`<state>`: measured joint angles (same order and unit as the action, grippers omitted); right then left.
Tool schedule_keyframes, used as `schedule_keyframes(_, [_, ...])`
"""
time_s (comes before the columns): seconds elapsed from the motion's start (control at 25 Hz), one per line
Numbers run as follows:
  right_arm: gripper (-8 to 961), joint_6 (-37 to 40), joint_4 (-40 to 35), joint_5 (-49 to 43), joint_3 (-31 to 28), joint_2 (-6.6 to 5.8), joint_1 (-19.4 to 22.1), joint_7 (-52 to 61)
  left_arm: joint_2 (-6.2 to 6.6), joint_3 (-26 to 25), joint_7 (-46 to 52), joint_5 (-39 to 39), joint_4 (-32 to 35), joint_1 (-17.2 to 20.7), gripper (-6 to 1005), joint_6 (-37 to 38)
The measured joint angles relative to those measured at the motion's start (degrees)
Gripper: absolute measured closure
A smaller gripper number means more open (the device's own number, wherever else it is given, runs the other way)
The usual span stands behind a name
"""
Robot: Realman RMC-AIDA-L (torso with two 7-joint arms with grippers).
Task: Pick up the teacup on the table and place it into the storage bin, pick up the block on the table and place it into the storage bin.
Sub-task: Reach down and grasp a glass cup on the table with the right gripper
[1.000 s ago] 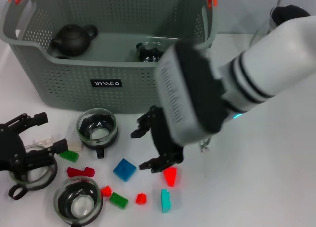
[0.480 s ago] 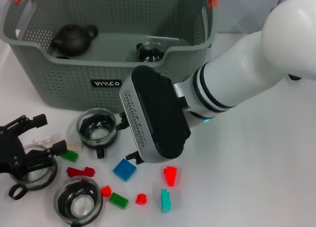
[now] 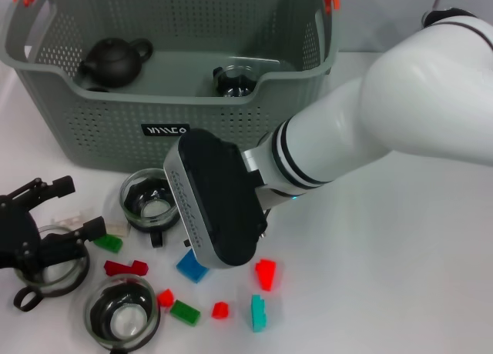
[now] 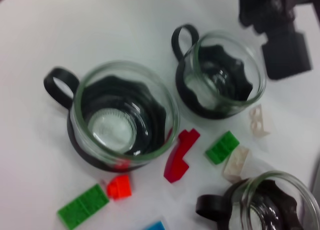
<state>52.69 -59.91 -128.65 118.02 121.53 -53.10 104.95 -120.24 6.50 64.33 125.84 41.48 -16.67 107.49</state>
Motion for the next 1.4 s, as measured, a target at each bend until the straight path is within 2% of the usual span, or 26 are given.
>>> schedule_keyframes(0.24, [277,-4.9,4.7,2.5,2.1,0.1,-2.3,-0.4,-0.19,0.0,0.0,0.0,-0.1,0.1,65,0.0])
schedule_keyframes(0.6, [278,-11.8,5.9,2.7,6.1,0.2,-1.8,-0.4,-0.43,0.0,0.0,-0.1,-0.1,0.2,64,0.0])
schedule_keyframes(1.0, [278,-11.9,9.1,6.3,6.6,0.2,-3.0,-0.5,-0.44,-0.1,0.0,0.0,-0.1,0.3,65,0.0])
schedule_keyframes(1.4, [278,-8.6,9.8,6.6,6.6,0.19,-4.3,-0.3,-0.53,-0.1,0.0,0.0,-0.1,0.7,65,0.0])
